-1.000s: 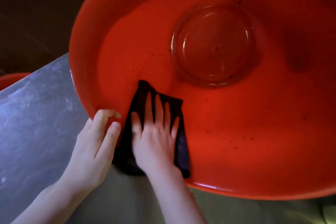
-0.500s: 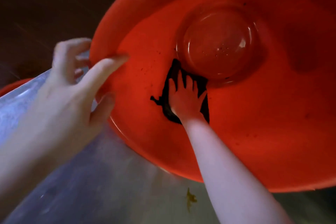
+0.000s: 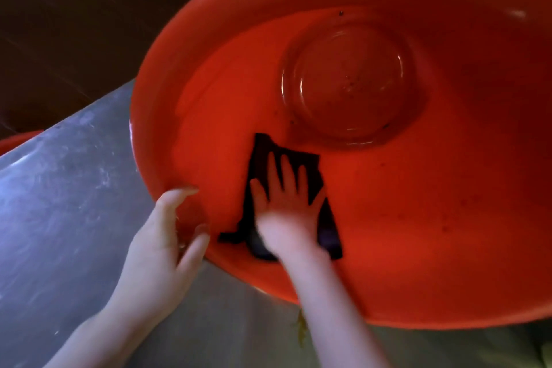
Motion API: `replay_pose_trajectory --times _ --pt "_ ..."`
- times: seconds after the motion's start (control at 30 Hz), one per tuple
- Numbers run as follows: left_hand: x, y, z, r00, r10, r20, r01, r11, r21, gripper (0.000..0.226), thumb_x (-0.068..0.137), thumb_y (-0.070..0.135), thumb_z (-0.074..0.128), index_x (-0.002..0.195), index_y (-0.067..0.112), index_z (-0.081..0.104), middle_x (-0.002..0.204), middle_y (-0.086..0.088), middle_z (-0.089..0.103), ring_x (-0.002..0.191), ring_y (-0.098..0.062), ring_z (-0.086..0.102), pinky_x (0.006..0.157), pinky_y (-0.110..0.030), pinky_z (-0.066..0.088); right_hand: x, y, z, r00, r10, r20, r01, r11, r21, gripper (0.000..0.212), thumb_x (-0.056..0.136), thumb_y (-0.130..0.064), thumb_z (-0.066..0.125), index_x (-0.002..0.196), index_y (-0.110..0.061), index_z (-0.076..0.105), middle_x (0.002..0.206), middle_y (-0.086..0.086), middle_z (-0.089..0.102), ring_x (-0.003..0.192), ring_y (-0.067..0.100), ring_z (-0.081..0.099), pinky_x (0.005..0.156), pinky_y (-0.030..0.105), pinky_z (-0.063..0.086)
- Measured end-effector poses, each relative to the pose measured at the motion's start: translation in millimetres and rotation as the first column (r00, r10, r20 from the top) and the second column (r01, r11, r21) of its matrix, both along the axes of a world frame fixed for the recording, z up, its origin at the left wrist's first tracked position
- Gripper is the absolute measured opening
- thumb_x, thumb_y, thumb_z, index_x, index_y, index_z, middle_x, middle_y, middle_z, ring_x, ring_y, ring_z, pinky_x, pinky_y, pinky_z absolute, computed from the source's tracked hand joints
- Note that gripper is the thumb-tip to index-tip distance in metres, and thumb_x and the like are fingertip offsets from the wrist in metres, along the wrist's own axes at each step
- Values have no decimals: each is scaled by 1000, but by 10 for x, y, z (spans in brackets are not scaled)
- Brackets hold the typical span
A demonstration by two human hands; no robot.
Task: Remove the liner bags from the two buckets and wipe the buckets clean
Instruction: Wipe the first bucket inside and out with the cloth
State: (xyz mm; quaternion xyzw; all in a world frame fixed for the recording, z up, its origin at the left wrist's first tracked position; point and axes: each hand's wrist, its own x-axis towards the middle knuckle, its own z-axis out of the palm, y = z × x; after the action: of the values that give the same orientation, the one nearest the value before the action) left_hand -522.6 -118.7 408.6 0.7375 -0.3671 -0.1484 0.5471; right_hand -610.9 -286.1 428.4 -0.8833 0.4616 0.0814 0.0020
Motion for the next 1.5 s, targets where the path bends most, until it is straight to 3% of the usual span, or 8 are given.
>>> replay_pose_trajectory --times 0.2,0.47,0.73,0.93,1.1,1.17,1.3,1.5 --pt "102 43 -20 999 -52 -3 52 999 -3 78 82 1 67 109 64 30 52 7 47 55 -5 53 52 -4 36 88 439 -58 991 44 127 -41 999 -22 67 91 -62 11 154 -37 8 163 -6 11 150 24 7 115 61 4" --pt "72 27 -22 996 -93 18 92 996 15 67 86 12 62 111 63 27 70 30 54 55 -1 52 58 -5 38 711 -753 -19 906 -391 161 361 913 189 59 98 -57 16 153 -38 5 162 -8 3 149 24 -2 112 65 -9" --pt "86 54 -31 994 -76 -82 73 997 -40 38 85 43 37 118 62 33 91 23 59 81 -3 58 67 -19 41 160 536 -73 989 27 144 -24 999 -23 70 89 -61 6 154 -34 10 162 -6 10 149 21 6 114 62 5" --pt "75 88 69 989 -98 -112 99 995 7 32 85 57 39 117 60 34 72 16 60 67 -6 58 65 -16 41 675 -592 -63 896 -367 252 328 927 182 59 98 -58 19 153 -39 10 162 -10 8 149 24 0 113 66 -5" --pt "359 36 502 972 -36 231 20 997 72 54 81 69 41 133 59 33 131 10 40 115 26 35 94 -15 35 719 -913 -121 925 -335 178 310 938 153 61 97 -60 15 153 -40 6 162 -10 4 149 26 -4 111 66 -12" --pt "625 -87 842 915 34 403 -54 998 38 56 87 60 41 141 44 34 139 -8 42 131 0 34 106 -12 25 610 -867 -134 949 -272 159 257 960 106 61 96 -61 15 153 -40 5 162 -11 3 149 26 -4 111 65 -12" --pt "873 -277 958 803 100 587 -152 988 40 64 87 19 57 145 37 37 123 -20 44 89 -36 48 80 -47 47 266 -811 -62 971 -234 42 232 972 31 61 96 -62 14 153 -39 6 163 -9 3 150 26 -5 112 64 -14" --pt "536 -199 357 961 97 260 -116 992 58 80 75 4 69 139 45 42 123 -6 47 66 -3 43 65 -32 43 -66 -1013 88 955 -244 -170 205 955 -215 65 97 -60 16 154 -30 13 163 0 11 149 34 -2 108 64 -21"
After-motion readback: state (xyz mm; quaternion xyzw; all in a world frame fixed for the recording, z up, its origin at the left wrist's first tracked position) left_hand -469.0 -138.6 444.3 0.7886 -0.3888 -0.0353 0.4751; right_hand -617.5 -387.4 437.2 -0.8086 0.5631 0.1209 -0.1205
